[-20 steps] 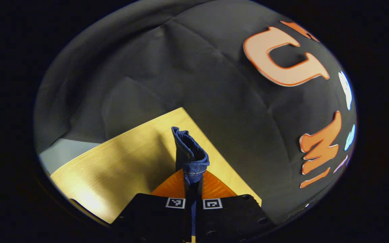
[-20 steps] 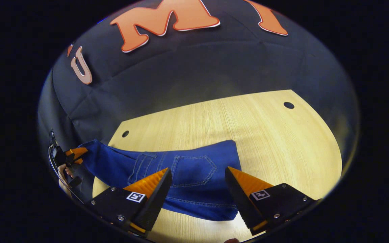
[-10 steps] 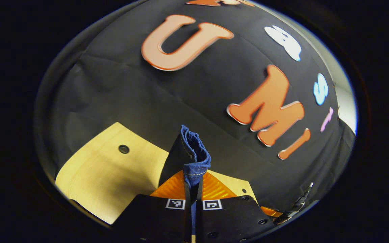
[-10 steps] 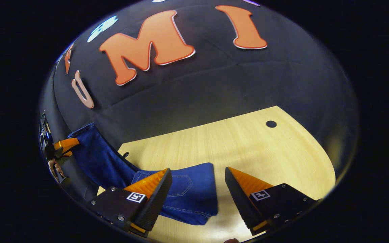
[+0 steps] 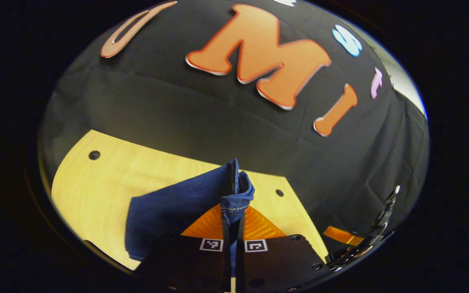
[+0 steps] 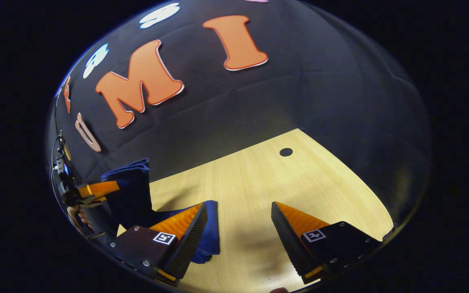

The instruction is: Grasp the waist and the cuffs of the jeans and fold them to make the two legs overlap; first hold the waist and fold one-third of the jeans toward the cuffs, then hold the cuffs and fold the remaining one-third in the same direction to finish folding.

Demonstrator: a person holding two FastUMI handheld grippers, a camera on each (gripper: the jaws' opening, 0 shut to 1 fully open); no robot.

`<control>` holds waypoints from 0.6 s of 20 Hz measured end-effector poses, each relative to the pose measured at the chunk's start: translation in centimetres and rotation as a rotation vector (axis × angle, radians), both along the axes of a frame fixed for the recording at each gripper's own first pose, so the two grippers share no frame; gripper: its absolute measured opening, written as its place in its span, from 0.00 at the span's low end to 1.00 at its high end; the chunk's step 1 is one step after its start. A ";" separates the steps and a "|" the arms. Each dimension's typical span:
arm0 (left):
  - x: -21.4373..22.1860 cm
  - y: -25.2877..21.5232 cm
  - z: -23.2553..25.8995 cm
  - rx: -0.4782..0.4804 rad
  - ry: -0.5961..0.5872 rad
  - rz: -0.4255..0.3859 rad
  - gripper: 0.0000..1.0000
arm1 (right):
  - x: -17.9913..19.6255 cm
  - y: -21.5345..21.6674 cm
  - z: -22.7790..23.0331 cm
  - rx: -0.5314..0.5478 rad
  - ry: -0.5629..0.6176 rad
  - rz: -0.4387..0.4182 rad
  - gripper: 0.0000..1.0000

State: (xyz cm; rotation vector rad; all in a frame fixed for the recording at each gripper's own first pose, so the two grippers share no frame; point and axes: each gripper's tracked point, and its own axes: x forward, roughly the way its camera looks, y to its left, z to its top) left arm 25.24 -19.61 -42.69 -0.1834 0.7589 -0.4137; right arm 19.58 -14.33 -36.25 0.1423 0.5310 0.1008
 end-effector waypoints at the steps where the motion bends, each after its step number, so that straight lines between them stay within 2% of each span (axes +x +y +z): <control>1: -0.6 -1.2 -1.9 0.038 0.010 -0.023 0.05 | -0.2 -1.0 -0.3 -0.002 0.003 -0.008 0.98; 4: -3.1 -3.6 -7.3 0.177 0.042 -0.082 0.05 | -0.6 -3.3 -1.8 -0.013 0.028 -0.022 0.97; 6: -4.2 -4.2 -10.6 0.269 0.044 -0.095 0.02 | -1.0 -4.3 -2.5 -0.018 0.042 -0.022 0.98; 7: -4.7 -4.5 -12.3 0.306 0.057 -0.090 0.05 | -1.0 -4.6 -2.9 -0.022 0.049 -0.020 0.98; 11: -6.5 -5.0 -16.8 0.395 0.097 -0.070 0.05 | -0.8 -4.7 -4.1 -0.048 0.068 0.011 0.98; 12: -6.9 -4.9 -17.7 0.408 0.106 -0.075 0.08 | -0.9 -4.5 -4.3 -0.053 0.073 0.026 0.98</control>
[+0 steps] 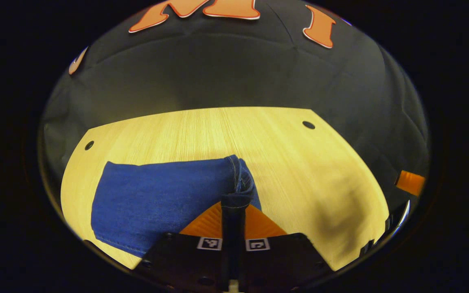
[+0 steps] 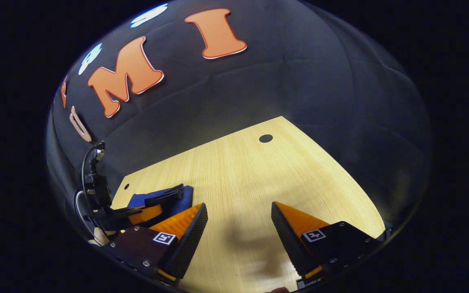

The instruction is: Grasp the waist and the cuffs of the jeans and fold them to make the two legs overlap; first hold the waist and fold one-third of the jeans toward the cuffs, then hold the cuffs and fold the remaining one-third in the same direction to finish folding.

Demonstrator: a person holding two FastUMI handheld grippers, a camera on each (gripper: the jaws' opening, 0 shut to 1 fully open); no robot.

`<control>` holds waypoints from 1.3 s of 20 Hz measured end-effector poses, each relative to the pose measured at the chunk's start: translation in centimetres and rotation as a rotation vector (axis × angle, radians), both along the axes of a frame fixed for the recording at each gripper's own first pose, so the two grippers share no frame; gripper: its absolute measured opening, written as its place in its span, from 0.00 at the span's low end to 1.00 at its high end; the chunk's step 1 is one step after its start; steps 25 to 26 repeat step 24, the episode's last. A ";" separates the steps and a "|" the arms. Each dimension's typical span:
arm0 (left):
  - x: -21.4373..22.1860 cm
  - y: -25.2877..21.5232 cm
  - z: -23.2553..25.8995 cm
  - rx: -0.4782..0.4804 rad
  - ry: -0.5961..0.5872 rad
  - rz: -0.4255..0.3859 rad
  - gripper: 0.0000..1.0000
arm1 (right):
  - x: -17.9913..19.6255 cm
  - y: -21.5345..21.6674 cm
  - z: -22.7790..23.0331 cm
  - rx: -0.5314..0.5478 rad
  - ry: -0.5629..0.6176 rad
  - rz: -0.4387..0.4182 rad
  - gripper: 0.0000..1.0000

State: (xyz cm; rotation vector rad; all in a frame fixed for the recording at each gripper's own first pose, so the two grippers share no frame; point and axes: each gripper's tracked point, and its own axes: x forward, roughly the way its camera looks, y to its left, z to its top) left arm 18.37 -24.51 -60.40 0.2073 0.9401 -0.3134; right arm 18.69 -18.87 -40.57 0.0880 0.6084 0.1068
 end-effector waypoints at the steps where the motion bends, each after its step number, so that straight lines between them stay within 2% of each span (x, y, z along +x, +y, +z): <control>1: -0.3 -0.1 -0.8 0.012 0.009 -0.002 0.11 | 0.2 0.3 -0.3 0.001 0.006 0.014 0.98; 2: -0.7 -0.7 -1.4 -0.017 0.019 -0.009 0.19 | 0.3 0.8 -0.4 -0.001 0.008 0.028 0.98; 4: -1.8 -3.1 -0.2 -0.112 0.041 -0.023 0.59 | 0.8 1.8 -0.4 -0.025 0.006 0.064 0.98; 6: -2.6 -3.9 0.8 -0.138 0.037 -0.023 1.00 | 1.0 2.5 -0.2 -0.060 0.007 0.098 0.98; 9: -2.4 -3.3 5.1 -0.195 -0.017 -0.005 0.98 | 1.2 4.2 1.0 -0.070 0.014 0.142 0.98; 12: -1.3 -0.3 11.8 -0.242 -0.112 0.048 0.98 | 1.7 5.7 3.8 -0.072 -0.022 0.150 0.98; 17: 1.8 9.2 26.2 -0.184 -0.428 0.115 0.98 | 2.4 9.1 11.2 -0.094 -0.205 0.176 0.98; 20: 2.3 14.4 32.5 -0.128 -0.599 0.106 0.98 | 1.9 11.6 15.8 -0.086 -0.350 0.172 0.97; 22: 2.4 17.8 36.0 -0.095 -0.678 0.119 0.97 | 1.0 13.6 18.3 -0.070 -0.440 0.168 0.97; 24: 2.0 20.7 38.7 -0.102 -0.754 0.144 0.97 | -0.1 15.0 19.8 -0.082 -0.515 0.158 0.97; 26: 2.0 20.7 38.7 -0.102 -0.754 0.144 0.97 | -0.1 15.0 19.8 -0.082 -0.515 0.158 0.97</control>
